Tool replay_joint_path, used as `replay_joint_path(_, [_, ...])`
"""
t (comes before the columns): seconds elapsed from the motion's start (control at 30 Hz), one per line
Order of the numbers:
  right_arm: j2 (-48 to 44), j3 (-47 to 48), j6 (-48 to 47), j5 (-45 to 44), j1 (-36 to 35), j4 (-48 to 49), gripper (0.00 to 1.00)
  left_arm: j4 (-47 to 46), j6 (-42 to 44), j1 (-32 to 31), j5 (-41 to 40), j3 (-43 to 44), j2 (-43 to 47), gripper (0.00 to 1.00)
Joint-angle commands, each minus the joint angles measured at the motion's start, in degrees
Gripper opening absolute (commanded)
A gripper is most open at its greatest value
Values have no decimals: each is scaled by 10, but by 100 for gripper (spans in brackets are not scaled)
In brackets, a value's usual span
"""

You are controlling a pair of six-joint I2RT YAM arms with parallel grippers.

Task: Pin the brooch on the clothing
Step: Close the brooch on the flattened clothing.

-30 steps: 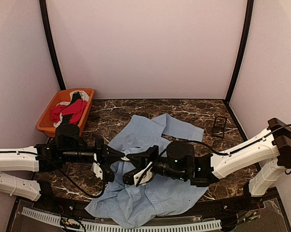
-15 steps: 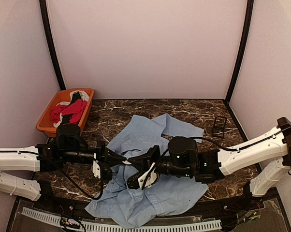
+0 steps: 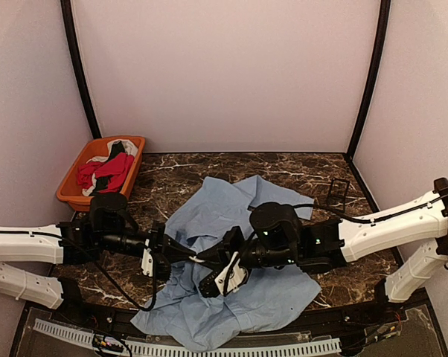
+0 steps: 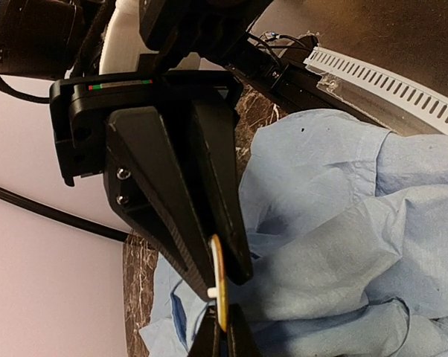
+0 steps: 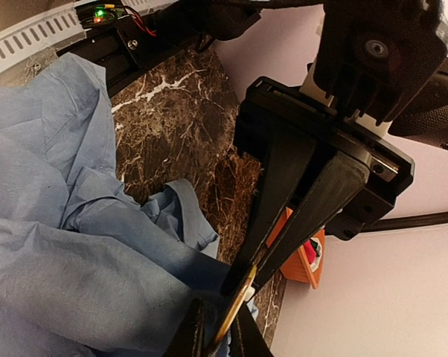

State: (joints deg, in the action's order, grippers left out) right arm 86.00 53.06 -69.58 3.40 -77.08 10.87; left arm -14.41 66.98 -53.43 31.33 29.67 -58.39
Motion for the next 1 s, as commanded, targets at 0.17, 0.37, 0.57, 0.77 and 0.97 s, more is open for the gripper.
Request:
replay_joint_path(0.17, [69,34,0,167,-33,-106,24,-147,-28,6,-48,28,14,1])
replay_joint_path(0.37, [74,47,5,155,-33,-106,28,-147,-26,6,-48,26,21,1])
replay_joint_path(0.57, [78,49,10,138,-32,-107,42,-145,-21,7,-49,23,28,1])
replay_joint_path(0.77, [81,48,18,124,-24,-103,46,-141,-9,6,-43,18,34,1])
replay_joint_path(0.97, [71,44,35,125,-14,-90,54,-136,6,5,-41,16,38,1])
